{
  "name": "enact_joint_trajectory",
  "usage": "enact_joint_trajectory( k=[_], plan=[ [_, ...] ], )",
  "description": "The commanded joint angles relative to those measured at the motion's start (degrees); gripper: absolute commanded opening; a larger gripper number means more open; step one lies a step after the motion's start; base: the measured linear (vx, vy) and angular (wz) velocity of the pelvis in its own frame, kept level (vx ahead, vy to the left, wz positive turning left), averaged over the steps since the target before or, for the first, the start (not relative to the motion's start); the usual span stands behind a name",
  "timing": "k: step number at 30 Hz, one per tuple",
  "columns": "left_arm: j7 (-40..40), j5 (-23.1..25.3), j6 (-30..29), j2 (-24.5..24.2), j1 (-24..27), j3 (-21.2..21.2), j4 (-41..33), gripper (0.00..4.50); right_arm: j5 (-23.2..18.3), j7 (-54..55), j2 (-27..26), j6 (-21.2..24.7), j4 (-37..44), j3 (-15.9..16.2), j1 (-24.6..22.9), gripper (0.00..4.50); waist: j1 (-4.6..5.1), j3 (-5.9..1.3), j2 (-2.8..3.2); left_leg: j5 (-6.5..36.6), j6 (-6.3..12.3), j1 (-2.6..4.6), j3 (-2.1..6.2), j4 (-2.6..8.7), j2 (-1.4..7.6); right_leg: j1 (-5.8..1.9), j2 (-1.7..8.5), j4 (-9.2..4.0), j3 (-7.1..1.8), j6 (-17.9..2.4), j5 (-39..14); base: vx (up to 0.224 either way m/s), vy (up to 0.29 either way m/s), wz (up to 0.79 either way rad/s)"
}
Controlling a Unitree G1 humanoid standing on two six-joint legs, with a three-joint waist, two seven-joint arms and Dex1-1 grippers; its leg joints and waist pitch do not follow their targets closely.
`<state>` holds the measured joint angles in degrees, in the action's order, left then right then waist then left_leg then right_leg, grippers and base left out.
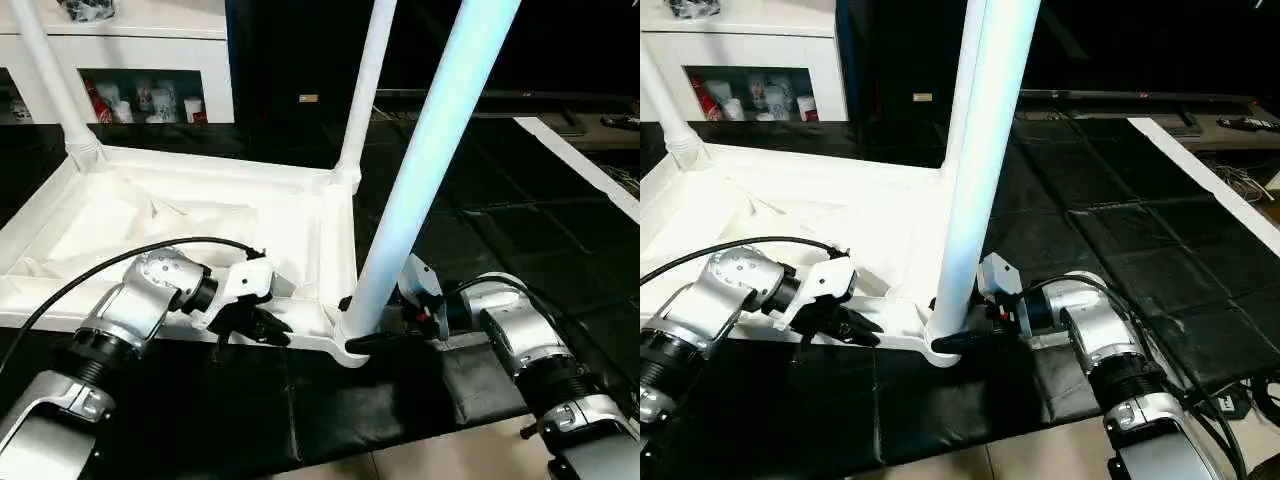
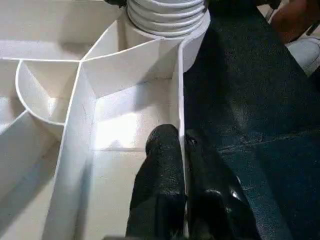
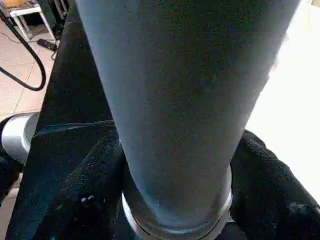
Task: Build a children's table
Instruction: Rotate leg to tighten
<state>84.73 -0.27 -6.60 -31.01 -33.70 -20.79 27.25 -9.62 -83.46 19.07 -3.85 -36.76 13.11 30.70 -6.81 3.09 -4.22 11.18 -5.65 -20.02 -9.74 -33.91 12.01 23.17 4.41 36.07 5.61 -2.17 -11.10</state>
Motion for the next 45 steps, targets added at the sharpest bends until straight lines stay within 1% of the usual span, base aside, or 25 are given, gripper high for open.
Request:
enact_joint_trajectory(
  k=[1, 3, 6, 7, 9, 11, 12, 13, 14, 15, 18, 19, 20, 22, 23, 28, 33, 37, 39, 40, 41, 42, 43, 44, 45],
  plan=[
    [-2.0, -0.19, -2.53, 1.26, -1.41, 0.4, 0.32, 0.0, -0.98, 0.29, -1.03, 1.84, -0.14, -0.13, -0.88, 2.63, 0.3, -3.65, 0.65, 6.98, 2.4, 0.09, -0.01, 3.86, 1.81, -3.4, 4.23, -4.06, -3.53, -11.23, -9.77, 0.0, 0.0, 0.0],
    [-3.99, -1.06, -5.54, 2.36, -1.63, 1.52, -0.22, 0.0, -0.76, 4.14, -2.11, 5.23, 0.29, -0.53, -1.03, 2.63, 0.25, -3.56, 0.75, 7.87, 2.1, 0.15, 0.03, 3.92, 1.77, -3.39, 4.3, -4.37, -3.53, -10.83, -11.72, 0.0, 0.0, 0.0],
    [-7.17, -0.76, -8.11, 3.67, -2.19, 2.18, -0.88, 0.0, 0.0, 9.49, -3.9, 7.1, 0.47, -1.06, -1.17, 2.63, 0.52, -3.44, 0.57, 8.89, 1.24, 0.13, 0.16, 4.05, 1.66, -3.35, 4.36, -4.76, -3.5, -9.71, -15.15, 0.0, 0.0, 0.0],
    [-11.59, -0.17, -10.26, 5.59, -2.98, 3.09, -0.9, 0.0, 0.95, 14.17, -5.47, 9.27, 0.0, -1.32, -1.07, 2.63, 0.75, -3.32, 0.36, 9.87, 0.48, 0.18, 0.27, 4.16, 1.62, -3.26, 4.4, -5.13, -3.48, -8.24, -18.99, 0.0, 0.0, 0.0],
    [-20.7, 0.01, -14.77, 10.49, -4.68, 5.55, -0.66, 0.0, 1.64, 23.02, -9.44, 12.41, -1.3, -2.54, -1.05, 2.63, 1.02, -3.18, 0.44, 10.42, -0.6, 0.34, 0.33, 4.26, 1.61, -2.97, 4.35, -5.44, -3.45, -7.36, -21.39, 0.0, 0.0, 0.0],
    [-24.87, 0.1, -16.84, 13.03, -5.28, 6.55, -0.68, 0.0, 1.35, 28.22, -12.07, 13.92, -2.58, -3.81, -0.66, 2.62, 1.24, -3.29, 0.23, 10.98, -0.9, 0.26, 0.39, 4.17, 1.39, -3.06, 4.48, -5.8, -3.36, -6.11, -24.1, 0.0, 0.0, 0.0],
    [-26.98, 0.13, -17.71, 14.38, -5.53, 7.04, -0.71, 0.0, 1.2, 30.35, -13.52, 13.69, -3.24, -4.33, -0.43, 2.62, 1.2, -3.37, 0.38, 10.82, -0.92, 0.24, 0.43, 4.13, 1.37, -3.02, 4.6, -5.85, -3.35, -5.97, -24.19, 0.0, 0.0, 0.0],
    [-27.61, 0.14, -17.95, 14.78, -5.62, 7.2, -0.7, 0.0, 1.16, 30.94, -13.99, 13.56, -3.43, -4.47, -0.35, 2.62, 1.49, -3.48, 0.14, 10.62, -0.44, 0.1, 0.41, 4.02, 1.21, -3.09, 4.5, -6.03, -3.3, -5.57, -23.94, 0.0, 0.0, 0.0],
    [-30.13, 0.57, -19.41, 16.53, -5.48, 7.4, -1.58, 0.0, 1.89, 35.2, -15.77, 14.19, -5.94, -4.86, 1.02, 2.62, 1.48, -3.51, 0.52, 10.44, -0.24, 0.19, 0.41, 4.02, 1.27, -2.98, 4.49, -5.92, -3.38, -5.72, -23.11, 0.0, 0.0, 0.0],
    [-30.89, 0.76, -19.87, 17.08, -5.4, 7.41, -1.89, 0.0, 2.18, 36.77, -16.36, 14.31, -6.79, -5.01, 1.52, 2.62, 1.89, -3.51, 0.53, 9.66, -0.16, -0.01, 0.41, 4.12, 1.36, -2.92, 4.27, -5.61, -3.43, -6.58, -20.54, 0.0, 0.0, 0.0],
    [-34.49, 1.91, -21.76, 19.31, -5.3, 7.67, -2.96, 0.0, 2.03, 43.89, -19.16, 16.03, -10.0, -6.96, 3.87, 2.62, 2.19, -3.59, 0.77, 9.52, -0.18, 0.0, 0.4, 4.14, 1.36, -3.06, 4.19, -5.37, -3.42, -7.48, -18.25, 0.0, 0.0, 0.0],
    [-37.44, 2.46, -23.7, 21.43, -5.46, 8.11, -3.88, 0.0, 1.84, 50.97, -21.44, 17.35, -13.96, -8.58, 7.17, 2.62, 2.55, -3.63, 0.96, 9.65, -0.79, 0.08, 0.47, 4.27, 1.43, -3.01, 4.13, -5.15, -3.39, -8.07, -17.53, 0.0, 0.0, 0.0],
    [-38.26, 2.73, -24.27, 22.09, -5.7, 7.93, -4.11, 0.0, 1.41, 52.67, -22.56, 17.06, -15.22, -9.12, 8.58, 2.62, 2.72, -3.55, 0.92, 10.61, -0.94, 0.15, 0.44, 4.18, 1.27, -2.99, 4.08, -5.4, -3.28, -8.05, -18.23, 0.0, 0.0, 0.0],
    [-38.26, 2.91, -23.96, 21.97, -6.11, 7.71, -3.66, 0.0, 0.18, 52.15, -23.21, 16.67, -14.93, -9.94, 8.9, 2.62, 2.82, -3.68, 0.98, 10.71, -0.36, 0.11, 0.4, 4.1, 1.24, -3.05, 4.16, -5.44, -3.38, -7.96, -17.32, 0.0, 0.0, 0.0],
    [-38.63, 3.13, -24.35, 22.03, -6.17, 7.78, -3.68, 0.0, 0.59, 52.63, -23.6, 16.89, -14.29, -10.39, 8.78, 3.18, 2.89, -3.73, 0.62, 10.03, 0.2, -0.03, 0.33, 4.1, 1.31, -3.12, 4.04, -5.25, -3.44, -8.18, -15.18, 0.0, 0.0, 0.0],
    [-38.9, 3.24, -25.0, 21.02, -5.76, 7.79, -4.31, 0.0, 2.23, 53.27, -24.11, 15.62, -13.22, -11.03, 8.3, 3.67, 2.97, -3.73, 1.04, 8.79, 0.91, -0.08, 0.33, 4.15, 1.34, -3.22, 4.08, -4.9, -3.46, -9.19, -12.19, 0.0, 0.0, 0.0],
    [-35.42, 3.45, -22.8, 18.2, -4.6, 7.53, -4.4, 0.0, 2.58, 50.3, -21.36, 12.09, -11.91, -10.37, 7.22, 4.0, 3.08, -3.66, 0.94, 10.06, 0.94, -0.17, 0.33, 4.2, 1.29, -3.22, 4.21, -5.28, -3.49, -8.43, -14.68, 0.0, 0.0, 0.0],
    [-30.58, 2.74, -20.13, 15.15, -3.73, 6.95, -4.09, 0.0, 0.93, 41.64, -17.59, 10.8, -7.15, -9.69, 4.75, 4.47, 2.92, -3.81, 1.2, 7.98, 2.09, -0.29, 0.31, 4.1, 1.4, -3.52, 3.99, -4.78, -3.51, -9.76, -9.33, 0.0, 0.0, 0.0],
    [-28.49, 2.63, -17.72, 14.01, -3.45, 6.45, -3.97, 0.0, 0.54, 38.53, -16.18, 10.52, -5.31, -9.31, 3.83, 4.47, 2.85, -3.85, 1.12, 7.02, 2.69, -0.3, 0.29, 4.1, 1.46, -3.62, 4.03, -4.57, -3.54, -10.53, -7.13, 0.0, 0.0, 0.0],
    [-23.59, 2.78, -13.82, 11.14, -3.04, 5.0, -3.55, 0.0, -0.76, 30.91, -12.29, 9.99, -1.45, -8.53, 1.9, 4.47, 2.63, -3.93, 1.42, 6.64, 3.34, -0.24, 0.35, 4.0, 1.41, -3.78, 4.03, -4.49, -3.5, -10.83, -6.15, 0.0, 0.0, 0.0],
    [-23.59, 2.78, -13.82, 11.14, -3.04, 5.0, -3.55, 0.0, -0.76, 30.91, -12.29, 9.99, -1.45, -8.53, 1.9, 4.47, 2.55, -3.98, 1.32, 6.2, 3.82, -0.07, 0.16, 3.86, 1.59, -3.57, 4.06, -4.16, -3.62, -11.65, -4.06, 0.0, 0.0, 0.0],
    [-22.15, 2.88, -12.18, 10.3, -2.92, 4.49, -3.42, 0.0, -1.11, 28.88, -11.26, 9.88, -0.47, -8.41, 1.41, 4.47, 2.57, -3.93, 1.29, 5.88, 3.98, -0.23, 0.22, 3.98, 1.56, -3.67, 4.0, -4.12, -3.57, -11.99, -3.57, 0.0, 0.0, 0.0],
    [-18.2, 2.44, -10.26, 8.69, -2.92, 3.66, -3.12, 0.0, -2.12, 23.56, -8.18, 10.13, 2.03, -7.85, 0.17, 4.47, 2.27, -3.93, 1.56, 5.99, 3.96, 0.08, 0.11, 3.89, 1.58, -3.59, 4.02, -4.21, -3.57, -12.37, -3.23, 0.0, 0.0, 0.0],
    [-18.2, 2.44, -10.26, 8.69, -2.92, 3.66, -3.12, 0.0, -2.12, 23.56, -8.18, 10.13, 2.03, -7.85, 0.17, 4.47, 2.07, -3.94, 1.46, 5.91, 4.19, 0.06, 0.12, 3.82, 1.55, -3.68, 4.02, -4.11, -3.55, -12.57, -3.02, 0.0, 0.0, 0.0],
    [-16.53, 2.13, -9.68, 8.11, -2.85, 3.4, -3.11, 0.0, -2.38, 21.66, -6.99, 10.13, 3.0, -7.51, -0.34, 4.47, 1.67, -3.86, 2.17, 6.14, 4.21, 0.24, 0.13, 3.91, 1.66, -3.52, 4.11, -4.03, -3.59, -13.04, -3.0, 0.0, 0.0, 0.0]
  ],
)
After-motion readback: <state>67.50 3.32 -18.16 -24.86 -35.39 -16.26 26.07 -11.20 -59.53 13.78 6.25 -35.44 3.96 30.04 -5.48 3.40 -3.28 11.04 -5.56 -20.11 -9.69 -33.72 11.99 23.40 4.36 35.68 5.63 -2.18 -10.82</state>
